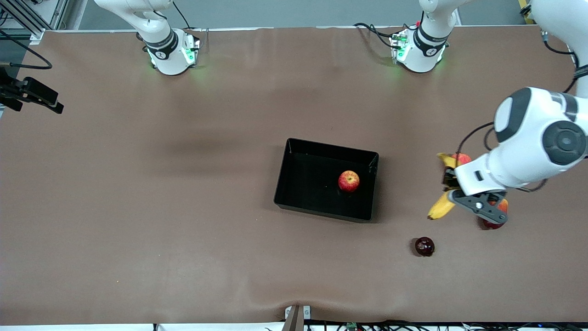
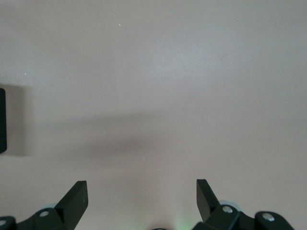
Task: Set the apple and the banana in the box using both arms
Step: 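Lift the banana with the left gripper toward the tray, then lower the banana into the tray beside the apple and open the left gripper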
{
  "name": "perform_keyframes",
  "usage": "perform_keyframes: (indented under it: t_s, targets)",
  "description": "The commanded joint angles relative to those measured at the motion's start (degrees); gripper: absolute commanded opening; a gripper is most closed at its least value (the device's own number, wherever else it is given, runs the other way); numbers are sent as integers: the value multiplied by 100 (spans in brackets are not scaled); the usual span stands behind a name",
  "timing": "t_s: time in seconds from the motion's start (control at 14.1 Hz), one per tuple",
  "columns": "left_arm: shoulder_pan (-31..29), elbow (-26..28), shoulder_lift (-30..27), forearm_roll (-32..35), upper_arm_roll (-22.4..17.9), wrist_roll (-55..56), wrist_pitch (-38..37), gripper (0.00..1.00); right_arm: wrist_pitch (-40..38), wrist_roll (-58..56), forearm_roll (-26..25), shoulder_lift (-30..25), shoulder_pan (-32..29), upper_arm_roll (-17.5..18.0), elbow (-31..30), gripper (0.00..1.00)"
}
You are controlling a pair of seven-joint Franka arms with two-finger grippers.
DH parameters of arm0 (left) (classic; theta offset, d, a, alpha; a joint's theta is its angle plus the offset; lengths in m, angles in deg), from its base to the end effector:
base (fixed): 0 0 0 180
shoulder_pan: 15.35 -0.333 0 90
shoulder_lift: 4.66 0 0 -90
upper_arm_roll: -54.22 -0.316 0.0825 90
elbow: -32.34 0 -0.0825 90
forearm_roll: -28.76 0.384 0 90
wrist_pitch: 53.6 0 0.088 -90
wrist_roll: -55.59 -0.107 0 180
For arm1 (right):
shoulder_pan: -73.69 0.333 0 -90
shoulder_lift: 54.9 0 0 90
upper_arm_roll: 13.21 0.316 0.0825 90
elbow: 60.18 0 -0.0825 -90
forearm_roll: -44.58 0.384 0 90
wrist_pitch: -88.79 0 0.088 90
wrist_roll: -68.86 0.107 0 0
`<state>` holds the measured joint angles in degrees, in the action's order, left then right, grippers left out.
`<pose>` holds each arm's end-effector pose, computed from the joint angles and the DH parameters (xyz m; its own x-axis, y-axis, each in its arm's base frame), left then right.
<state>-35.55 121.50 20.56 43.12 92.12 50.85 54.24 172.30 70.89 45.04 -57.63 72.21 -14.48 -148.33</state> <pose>0.6520 -0.1260 0.4337 0.9100 -0.4144 -0.0152 -0.4139 -0.9099 0.0294 0.5274 -0.0247 0.6556 0.9960 -0.0823 -0.0336 -0.0826 -0.9965 -0.0079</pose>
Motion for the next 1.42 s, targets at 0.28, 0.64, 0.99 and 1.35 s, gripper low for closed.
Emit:
perform_keyframes:
  t_s: [0.28, 0.64, 0.99, 1.35]
  targets:
    - [1201, -408, 412, -91, 95, 3861, -97, 0, 25, 70, -55, -61, 52, -14, -27, 100]
    - [2273, -601, 992, 40, 25, 6123, 34, 0, 17, 79, -46, -61, 87, -5, -36, 100]
    - [3564, -681, 1379, 181, -887, 7187, 553, 0, 26, 70, -46, -61, 131, -5, -44, 100]
    - [4199, -804, 1774, 172, -1469, 7707, 957, 0, 25, 70, -46, -44, 175, -5, -44, 100]
